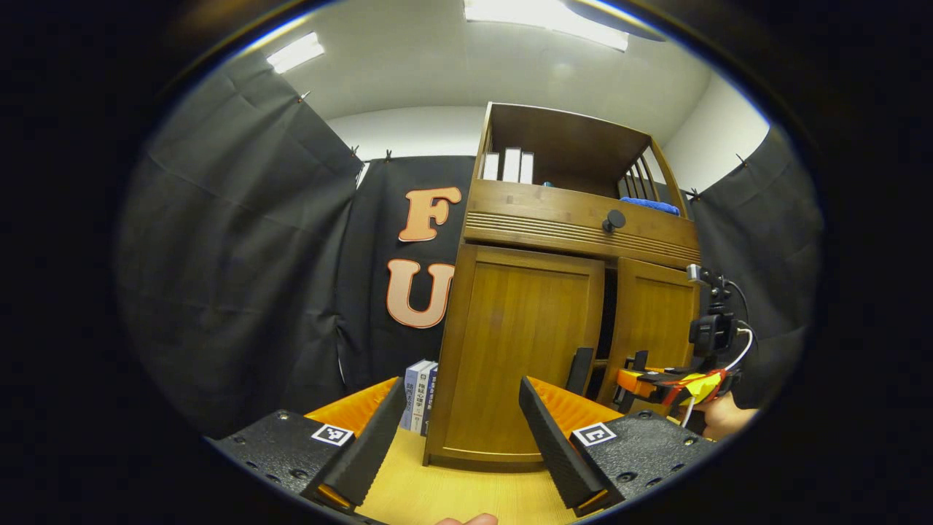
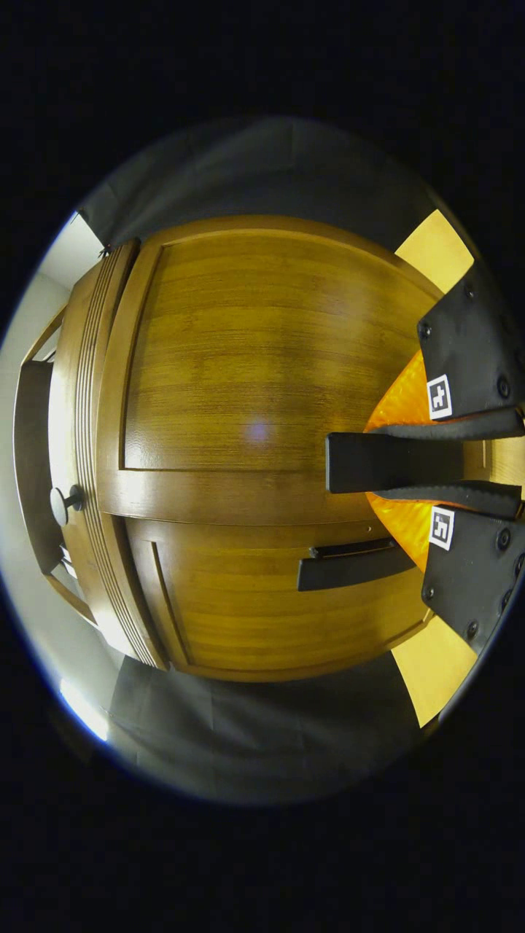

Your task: Open the right door of the double-door shoe cabinet with the right hand, and open the left door with the left hand.

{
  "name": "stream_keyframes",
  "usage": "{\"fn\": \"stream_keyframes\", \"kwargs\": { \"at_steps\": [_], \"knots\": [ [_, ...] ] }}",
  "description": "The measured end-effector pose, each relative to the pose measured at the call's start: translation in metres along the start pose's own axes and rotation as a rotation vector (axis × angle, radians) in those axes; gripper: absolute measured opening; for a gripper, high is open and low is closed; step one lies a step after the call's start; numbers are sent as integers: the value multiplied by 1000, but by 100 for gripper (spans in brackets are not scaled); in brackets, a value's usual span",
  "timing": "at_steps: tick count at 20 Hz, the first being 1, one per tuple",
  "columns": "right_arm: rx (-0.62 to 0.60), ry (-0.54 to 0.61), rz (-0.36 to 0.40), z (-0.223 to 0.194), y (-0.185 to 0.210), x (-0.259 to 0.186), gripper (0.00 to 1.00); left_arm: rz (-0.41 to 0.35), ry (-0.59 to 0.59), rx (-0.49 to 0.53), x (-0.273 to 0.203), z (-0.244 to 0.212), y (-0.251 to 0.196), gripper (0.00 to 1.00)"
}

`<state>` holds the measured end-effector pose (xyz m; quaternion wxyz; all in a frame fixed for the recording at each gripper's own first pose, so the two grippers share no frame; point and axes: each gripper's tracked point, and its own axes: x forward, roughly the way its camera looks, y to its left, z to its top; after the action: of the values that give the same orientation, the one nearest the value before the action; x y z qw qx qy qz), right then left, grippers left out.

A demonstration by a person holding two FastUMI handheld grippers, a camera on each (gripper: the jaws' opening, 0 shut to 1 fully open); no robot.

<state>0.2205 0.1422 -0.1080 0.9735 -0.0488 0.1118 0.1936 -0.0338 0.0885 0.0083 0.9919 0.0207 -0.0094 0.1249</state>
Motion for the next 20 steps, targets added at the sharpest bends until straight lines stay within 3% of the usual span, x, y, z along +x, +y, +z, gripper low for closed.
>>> {"fn": "stream_keyframes", "kwargs": {
  "at_steps": [2, 3, 4, 5, 7, 8, 11, 12, 14, 15, 20],
  "knots": [
    [-1, 4, 8, 1, -2, -13, 30, -11, 5, 0, 2, -1, -4, 94],
    [-2, 4, 9, 1, -4, -19, 34, -18, 6, -3, 3, -1, -6, 94],
    [-2, 2, 7, 1, -6, -27, 30, -26, 7, -6, 4, -2, -9, 94],
    [0, -1, 6, 0, -9, -35, 34, -35, 10, -7, 4, -3, -12, 94],
    [1, -6, 14, 1, -12, -50, 30, -53, 14, -3, 5, -5, -19, 91],
    [6, -11, 21, 1, -14, -56, 30, -62, 14, -3, 7, -6, -22, 94],
    [12, -23, 33, 0, -23, -75, 34, -92, 17, -15, 9, -9, -34, 91],
    [9, -24, 30, 0, -25, -80, 30, -101, 19, -19, 10, -10, -37, 94],
    [6, -23, 13, -1, -33, -94, 26, -121, 24, -26, 14, -13, -45, 91],
    [6, -23, 6, -1, -36, -99, 27, -131, 27, -30, 16, -14, -49, 94],
    [16, -35, -11, -2, -58, -127, 30, -177, 45, -58, 19, -23, -67, 91]
  ]
}}
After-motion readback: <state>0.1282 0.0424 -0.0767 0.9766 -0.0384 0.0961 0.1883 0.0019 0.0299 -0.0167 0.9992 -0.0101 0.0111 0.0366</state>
